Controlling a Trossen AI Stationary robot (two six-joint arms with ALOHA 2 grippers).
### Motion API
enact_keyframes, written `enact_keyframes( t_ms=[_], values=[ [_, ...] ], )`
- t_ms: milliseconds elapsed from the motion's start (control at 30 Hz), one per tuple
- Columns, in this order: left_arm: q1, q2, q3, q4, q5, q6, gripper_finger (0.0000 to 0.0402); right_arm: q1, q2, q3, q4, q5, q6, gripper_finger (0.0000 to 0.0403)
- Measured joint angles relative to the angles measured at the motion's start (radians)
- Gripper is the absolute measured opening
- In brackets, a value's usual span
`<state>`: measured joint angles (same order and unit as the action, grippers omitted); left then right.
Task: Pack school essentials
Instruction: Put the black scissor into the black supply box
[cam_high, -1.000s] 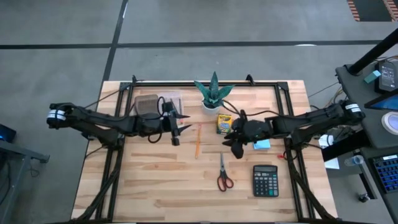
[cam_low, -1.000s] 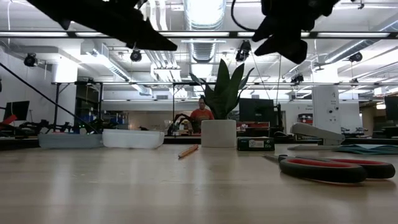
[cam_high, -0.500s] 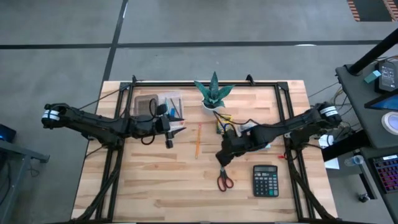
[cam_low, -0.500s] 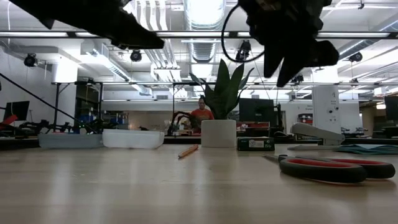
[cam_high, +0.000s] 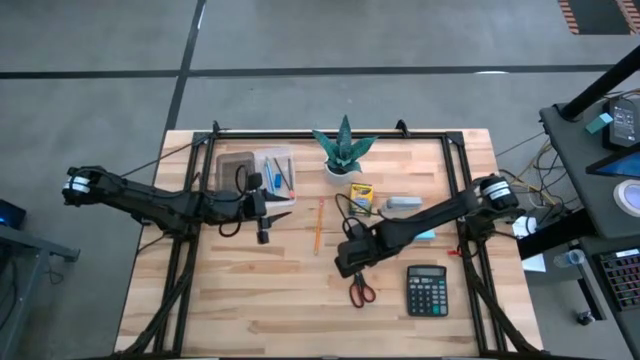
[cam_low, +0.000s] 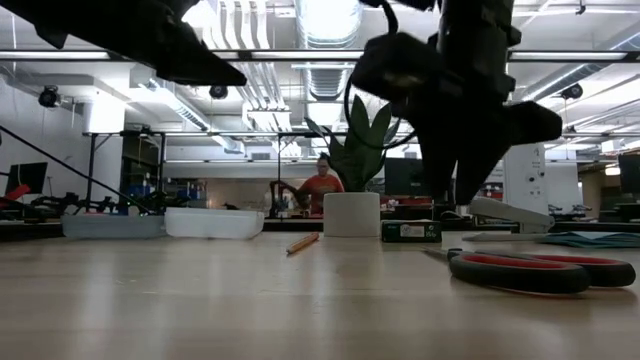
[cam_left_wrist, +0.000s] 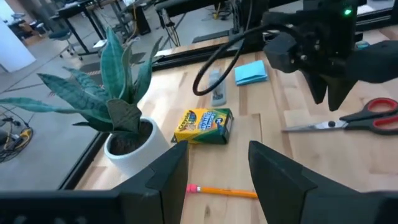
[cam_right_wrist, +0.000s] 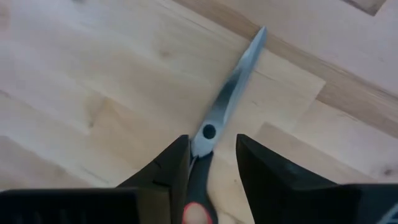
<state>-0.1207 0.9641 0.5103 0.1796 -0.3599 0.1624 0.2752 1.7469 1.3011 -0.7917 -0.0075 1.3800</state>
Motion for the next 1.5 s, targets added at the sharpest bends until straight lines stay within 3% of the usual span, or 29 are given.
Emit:
enact_keyframes(
  t_ms=[400,1133,1267,1500],
  values=[
    [0.001,-0.004,-0.002,0.005,-0.01,0.001,0.0151,0.0,0.071,0.001,-0.019,-0.001,0.01,0.018],
    [0.001,-0.004,-0.005,0.022,-0.015,0.007,0.0151,0.006,0.15,0.005,0.051,0.002,0.023,0.0182],
    [0.001,-0.004,-0.005,0.022,-0.015,0.008,0.0151,0.006,0.17,0.003,0.054,0.007,-0.001,0.0162],
    [0.001,-0.004,-0.005,0.026,-0.015,0.008,0.0151,0.006,0.212,0.001,0.046,0.017,-0.049,0.0092]
  ],
)
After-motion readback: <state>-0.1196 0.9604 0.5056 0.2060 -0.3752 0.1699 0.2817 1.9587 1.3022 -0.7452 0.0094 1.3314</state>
